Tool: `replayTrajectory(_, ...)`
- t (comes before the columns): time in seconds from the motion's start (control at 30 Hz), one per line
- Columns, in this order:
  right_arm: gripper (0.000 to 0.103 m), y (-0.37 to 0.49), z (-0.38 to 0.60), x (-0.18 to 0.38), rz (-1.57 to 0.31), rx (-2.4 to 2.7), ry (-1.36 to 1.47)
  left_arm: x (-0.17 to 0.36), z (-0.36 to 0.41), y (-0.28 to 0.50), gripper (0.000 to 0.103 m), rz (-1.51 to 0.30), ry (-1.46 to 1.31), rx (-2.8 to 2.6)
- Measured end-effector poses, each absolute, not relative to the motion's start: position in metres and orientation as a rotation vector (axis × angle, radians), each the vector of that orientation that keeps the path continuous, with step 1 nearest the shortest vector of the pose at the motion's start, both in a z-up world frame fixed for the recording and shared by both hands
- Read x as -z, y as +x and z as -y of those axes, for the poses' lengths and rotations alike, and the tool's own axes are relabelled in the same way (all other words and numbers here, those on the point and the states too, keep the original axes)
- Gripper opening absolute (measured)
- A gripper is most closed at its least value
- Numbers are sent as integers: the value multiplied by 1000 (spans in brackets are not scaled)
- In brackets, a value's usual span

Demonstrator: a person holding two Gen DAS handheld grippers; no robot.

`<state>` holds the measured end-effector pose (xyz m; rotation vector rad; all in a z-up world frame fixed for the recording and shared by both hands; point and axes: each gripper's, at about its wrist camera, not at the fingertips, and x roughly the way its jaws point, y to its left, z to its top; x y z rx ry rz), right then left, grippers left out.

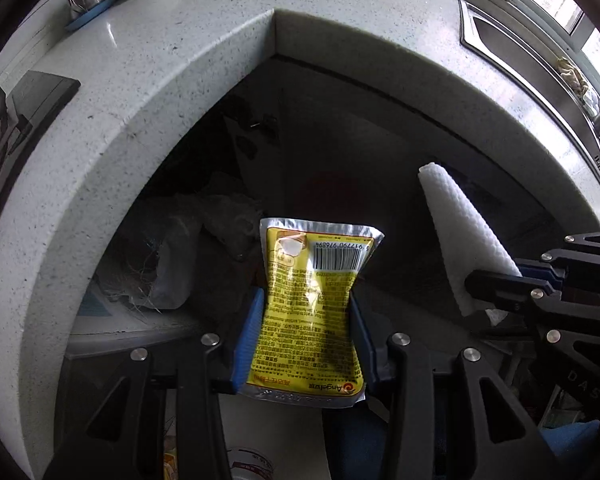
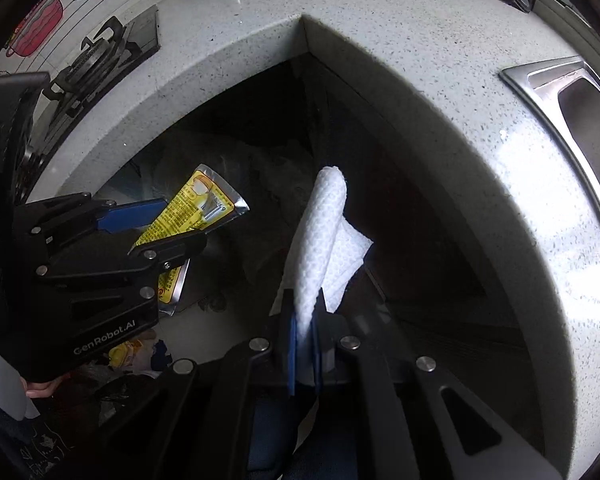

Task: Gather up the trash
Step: 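Carry the yellow packet and white wipe down toward the red bin, then open the left gripper over the red bin while the right gripper releases the wipe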

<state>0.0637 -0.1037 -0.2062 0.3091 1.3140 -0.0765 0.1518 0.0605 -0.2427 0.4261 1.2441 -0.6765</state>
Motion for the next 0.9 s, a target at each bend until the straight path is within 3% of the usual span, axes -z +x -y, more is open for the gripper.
replayTrajectory(0.5, 5, 77, 122, 387, -1419, 12, 345, 414, -40, 171, 41, -1329, 414, 605)
replayTrajectory(0.8, 5, 93, 133, 447, -1409, 32, 330, 483, -14, 189, 42, -1330, 435, 630)
replayTrajectory(0.9, 5, 93, 141, 456, -1408, 40, 343, 493, -9, 193, 47, -1318, 453, 634)
